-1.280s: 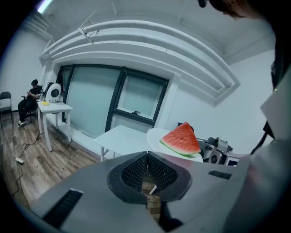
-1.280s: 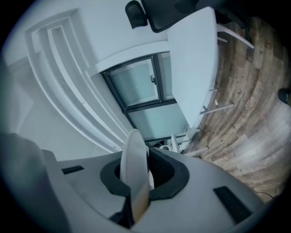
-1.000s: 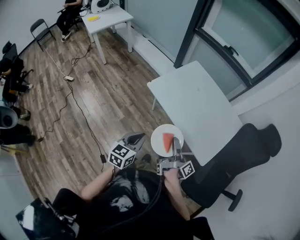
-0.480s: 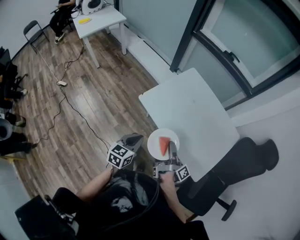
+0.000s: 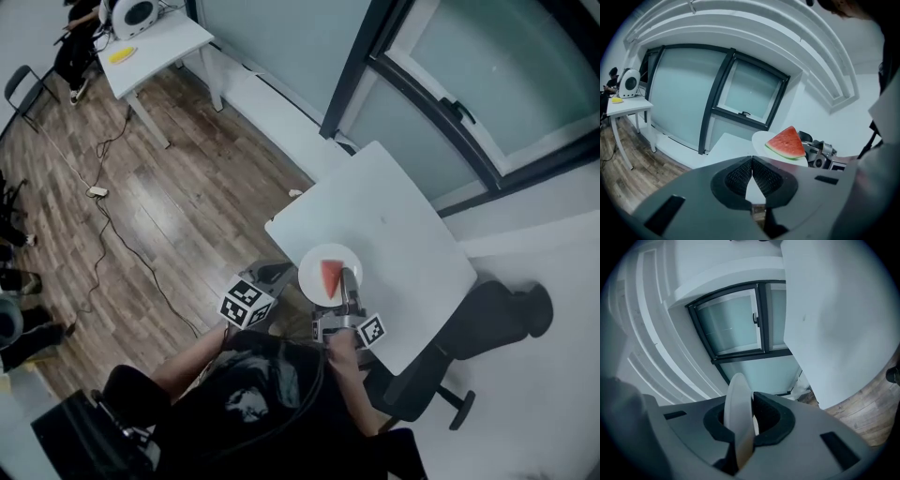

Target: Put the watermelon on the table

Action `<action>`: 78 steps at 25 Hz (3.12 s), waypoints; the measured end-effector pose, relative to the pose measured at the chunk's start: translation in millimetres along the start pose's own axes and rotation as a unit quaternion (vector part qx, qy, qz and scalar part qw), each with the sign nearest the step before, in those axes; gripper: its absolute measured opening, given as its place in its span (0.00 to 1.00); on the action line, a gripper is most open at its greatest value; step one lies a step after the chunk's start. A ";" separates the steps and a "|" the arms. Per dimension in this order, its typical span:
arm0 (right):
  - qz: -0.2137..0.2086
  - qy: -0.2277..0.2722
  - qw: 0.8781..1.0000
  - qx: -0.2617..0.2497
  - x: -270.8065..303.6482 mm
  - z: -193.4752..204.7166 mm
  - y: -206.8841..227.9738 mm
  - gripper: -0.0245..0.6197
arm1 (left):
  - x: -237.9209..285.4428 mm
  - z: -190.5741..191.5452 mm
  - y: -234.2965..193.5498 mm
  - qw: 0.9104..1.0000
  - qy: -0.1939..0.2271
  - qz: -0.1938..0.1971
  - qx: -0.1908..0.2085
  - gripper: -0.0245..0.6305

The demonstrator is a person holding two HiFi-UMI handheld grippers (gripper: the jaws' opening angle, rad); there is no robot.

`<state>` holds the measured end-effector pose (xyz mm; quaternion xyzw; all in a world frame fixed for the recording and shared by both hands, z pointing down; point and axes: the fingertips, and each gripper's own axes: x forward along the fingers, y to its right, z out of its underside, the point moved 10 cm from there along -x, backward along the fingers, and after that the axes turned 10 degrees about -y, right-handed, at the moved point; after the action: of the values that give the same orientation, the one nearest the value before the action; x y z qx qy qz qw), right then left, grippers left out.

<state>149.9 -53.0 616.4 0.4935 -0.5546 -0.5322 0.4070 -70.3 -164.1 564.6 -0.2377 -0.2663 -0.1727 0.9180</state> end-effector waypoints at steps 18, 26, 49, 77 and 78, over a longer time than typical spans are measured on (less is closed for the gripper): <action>0.070 -0.030 0.997 -0.020 143.1 -108.8 98.2 0.10 | 95.4 -29.4 -115.3 0.996 -0.044 -0.064 -0.051 0.05; 0.165 -0.013 0.986 -0.018 193.2 -168.8 172.4 0.10 | 117.3 -42.5 -128.0 0.993 -0.065 -0.078 -0.067 0.05; 0.532 -0.030 0.735 -0.419 238.4 -204.7 163.8 0.31 | 120.2 -60.2 -176.8 0.993 -0.076 -0.023 -0.083 0.05; 0.341 -0.006 0.681 -0.648 114.8 -73.1 -61.5 0.05 | 127.2 -126.5 -94.0 0.991 -0.042 0.055 0.117 0.05; 0.337 -0.009 0.684 -0.647 114.4 -71.7 -60.7 0.05 | 126.5 -125.8 -93.6 0.991 -0.043 0.055 0.118 0.05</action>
<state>206.2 -175.5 555.1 -0.1176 -0.2047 -0.5900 0.7721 40.3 -332.0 575.3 -0.1493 -0.3104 -0.0790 0.9355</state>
